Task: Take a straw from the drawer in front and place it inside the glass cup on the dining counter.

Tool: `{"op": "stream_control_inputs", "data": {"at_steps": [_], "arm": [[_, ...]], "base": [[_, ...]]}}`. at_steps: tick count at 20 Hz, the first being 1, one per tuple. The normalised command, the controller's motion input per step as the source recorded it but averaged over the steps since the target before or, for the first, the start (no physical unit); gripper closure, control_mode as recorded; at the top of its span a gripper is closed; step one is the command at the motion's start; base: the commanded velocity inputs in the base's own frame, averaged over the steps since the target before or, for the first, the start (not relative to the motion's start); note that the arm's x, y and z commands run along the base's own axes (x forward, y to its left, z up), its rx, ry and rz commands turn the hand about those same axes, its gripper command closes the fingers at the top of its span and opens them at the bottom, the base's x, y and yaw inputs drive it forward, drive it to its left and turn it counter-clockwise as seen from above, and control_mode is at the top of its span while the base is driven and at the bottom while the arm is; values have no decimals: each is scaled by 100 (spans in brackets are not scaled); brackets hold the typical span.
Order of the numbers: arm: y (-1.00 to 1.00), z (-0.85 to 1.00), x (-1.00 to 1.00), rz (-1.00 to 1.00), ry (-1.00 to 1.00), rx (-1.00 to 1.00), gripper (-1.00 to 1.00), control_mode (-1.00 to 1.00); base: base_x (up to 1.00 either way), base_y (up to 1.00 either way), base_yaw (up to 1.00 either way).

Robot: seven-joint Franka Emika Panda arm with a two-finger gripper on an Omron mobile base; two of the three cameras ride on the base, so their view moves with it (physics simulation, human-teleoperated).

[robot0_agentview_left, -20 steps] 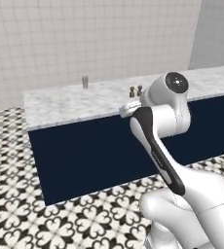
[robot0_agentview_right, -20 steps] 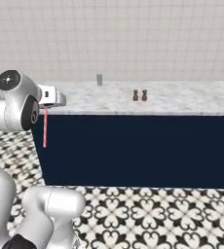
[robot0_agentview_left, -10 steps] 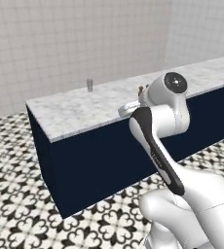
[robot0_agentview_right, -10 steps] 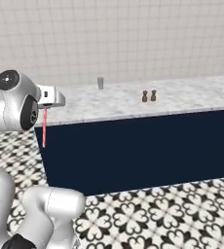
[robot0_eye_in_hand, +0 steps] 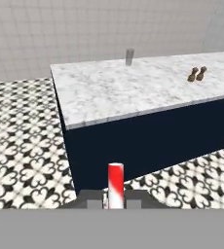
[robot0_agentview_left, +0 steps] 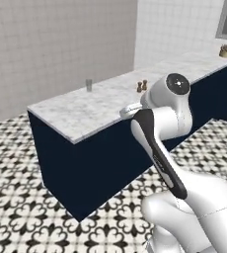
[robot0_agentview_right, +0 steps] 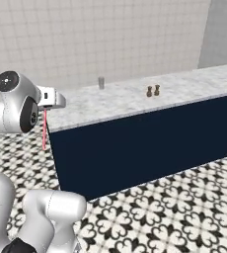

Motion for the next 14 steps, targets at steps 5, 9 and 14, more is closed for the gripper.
{"op": "stream_control_inputs", "data": {"at_steps": [5,9,14], "arm": [[0,0,0,0,0,0,100,100],[0,0,0,0,0,0,100,100],[0,0,0,0,0,0,100,100]], "base": [[-1,100,-41],[0,100,-43],[0,100,-43]]}}
